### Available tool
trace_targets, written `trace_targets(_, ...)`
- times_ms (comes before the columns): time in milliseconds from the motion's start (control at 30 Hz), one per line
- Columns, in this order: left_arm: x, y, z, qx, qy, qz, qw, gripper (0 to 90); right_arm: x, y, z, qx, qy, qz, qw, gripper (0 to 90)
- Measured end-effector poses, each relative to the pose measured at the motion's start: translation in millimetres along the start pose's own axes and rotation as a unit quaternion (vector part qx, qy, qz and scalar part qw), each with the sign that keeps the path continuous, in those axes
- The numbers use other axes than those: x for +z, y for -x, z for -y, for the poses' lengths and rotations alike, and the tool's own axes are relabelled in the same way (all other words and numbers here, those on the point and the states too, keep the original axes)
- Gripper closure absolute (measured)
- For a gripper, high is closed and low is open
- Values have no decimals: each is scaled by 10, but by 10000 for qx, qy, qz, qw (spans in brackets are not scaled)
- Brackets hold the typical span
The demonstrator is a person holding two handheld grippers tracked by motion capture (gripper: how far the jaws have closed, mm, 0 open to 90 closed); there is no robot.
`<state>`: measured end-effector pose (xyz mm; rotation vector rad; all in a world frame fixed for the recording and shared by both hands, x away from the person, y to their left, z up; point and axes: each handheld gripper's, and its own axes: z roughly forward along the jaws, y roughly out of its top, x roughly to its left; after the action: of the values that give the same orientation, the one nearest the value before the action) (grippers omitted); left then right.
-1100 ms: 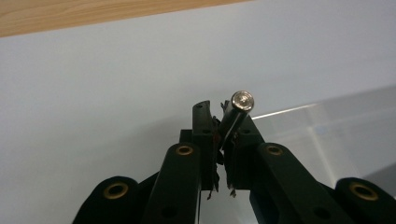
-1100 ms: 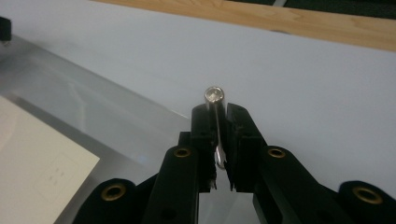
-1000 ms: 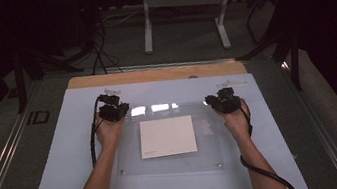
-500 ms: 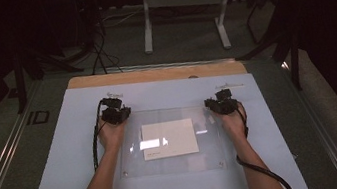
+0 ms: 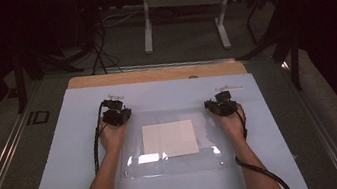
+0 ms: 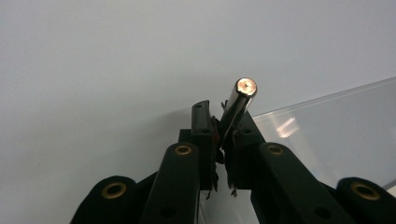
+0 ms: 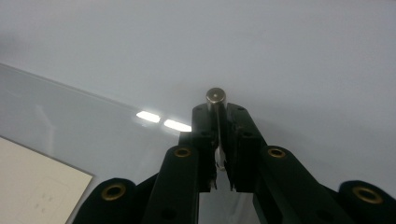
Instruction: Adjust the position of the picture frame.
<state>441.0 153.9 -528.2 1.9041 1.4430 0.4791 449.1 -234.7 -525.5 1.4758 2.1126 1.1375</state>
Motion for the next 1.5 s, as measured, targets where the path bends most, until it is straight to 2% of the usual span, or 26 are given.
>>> trace_targets(367,-4,-32,13,-29,41,146,9999,824,-1,-13,26,-24,89,44,9999,824)
trace_targets(500,-17,-60,35,-42,111,253,9996,816,-6,-7,49,-54,133,51,9999,787)
trace_targets(700,-64,-102,83,-18,225,377,9990,787,-101,-1,70,-136,241,73,9996,750)
trace_targets(933,-214,-172,114,121,548,495,9972,721,-234,-36,62,-317,438,71,9985,695)
trace_targets(1000,-246,-176,117,118,622,502,9967,685,-252,-45,56,-351,482,42,9982,649)
trace_targets(1067,-273,-186,119,101,693,552,9960,666,-274,-52,47,-360,511,-59,9980,641)
trace_targets(1200,-306,-212,115,68,768,579,9953,598,-299,-63,23,-454,520,-71,9976,632)
trace_targets(1500,-311,-247,135,168,900,679,9935,587,-291,-19,46,-387,549,-45,9977,633)
